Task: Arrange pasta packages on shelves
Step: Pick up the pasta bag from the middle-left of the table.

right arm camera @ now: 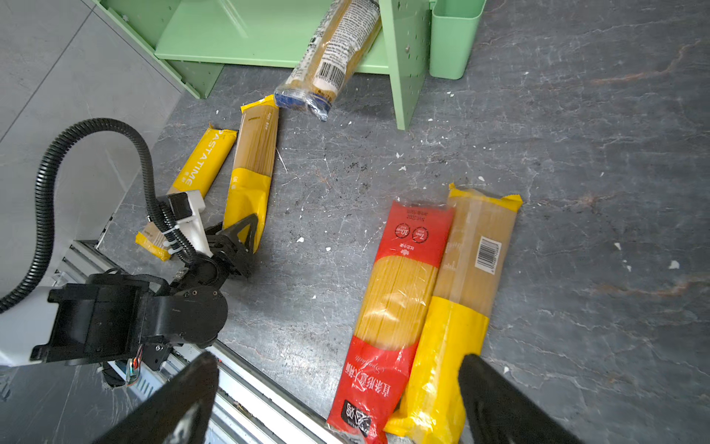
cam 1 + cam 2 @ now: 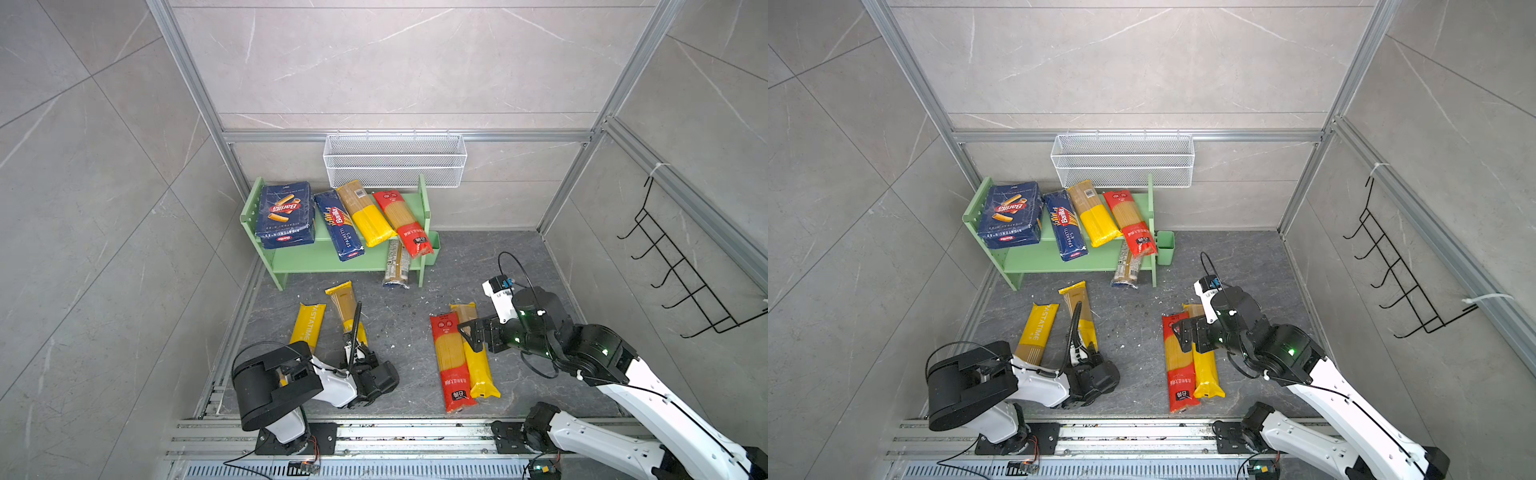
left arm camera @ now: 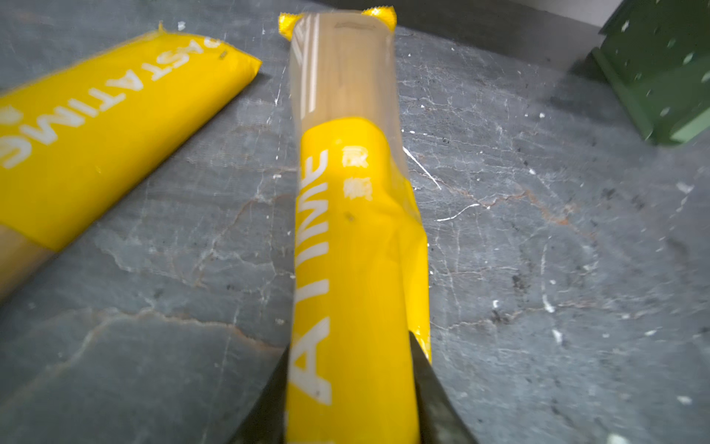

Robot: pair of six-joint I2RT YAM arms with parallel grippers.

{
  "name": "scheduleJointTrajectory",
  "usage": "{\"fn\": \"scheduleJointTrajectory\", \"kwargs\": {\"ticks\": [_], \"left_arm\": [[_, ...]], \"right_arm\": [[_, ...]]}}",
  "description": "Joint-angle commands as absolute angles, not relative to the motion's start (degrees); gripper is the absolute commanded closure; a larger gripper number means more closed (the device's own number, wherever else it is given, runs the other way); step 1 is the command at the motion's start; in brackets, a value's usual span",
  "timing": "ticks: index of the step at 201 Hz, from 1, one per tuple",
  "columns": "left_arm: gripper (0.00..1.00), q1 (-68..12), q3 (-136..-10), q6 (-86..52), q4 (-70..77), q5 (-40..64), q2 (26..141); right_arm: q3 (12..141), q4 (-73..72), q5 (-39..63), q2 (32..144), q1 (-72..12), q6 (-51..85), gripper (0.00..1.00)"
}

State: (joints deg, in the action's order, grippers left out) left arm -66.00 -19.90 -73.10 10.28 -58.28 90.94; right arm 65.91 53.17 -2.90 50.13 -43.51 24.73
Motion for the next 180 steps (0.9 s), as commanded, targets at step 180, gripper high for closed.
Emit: {"fn": "scheduleJointTrajectory", "kwargs": {"ticks": [180], "left_arm": [[1.00,-79.6,-26.3,-88.9,-46.3,-49.6,66.4]], "right_arm": [[67.6,51.0,-4.1,52.9,-43.9,21.0,0.00]]}}
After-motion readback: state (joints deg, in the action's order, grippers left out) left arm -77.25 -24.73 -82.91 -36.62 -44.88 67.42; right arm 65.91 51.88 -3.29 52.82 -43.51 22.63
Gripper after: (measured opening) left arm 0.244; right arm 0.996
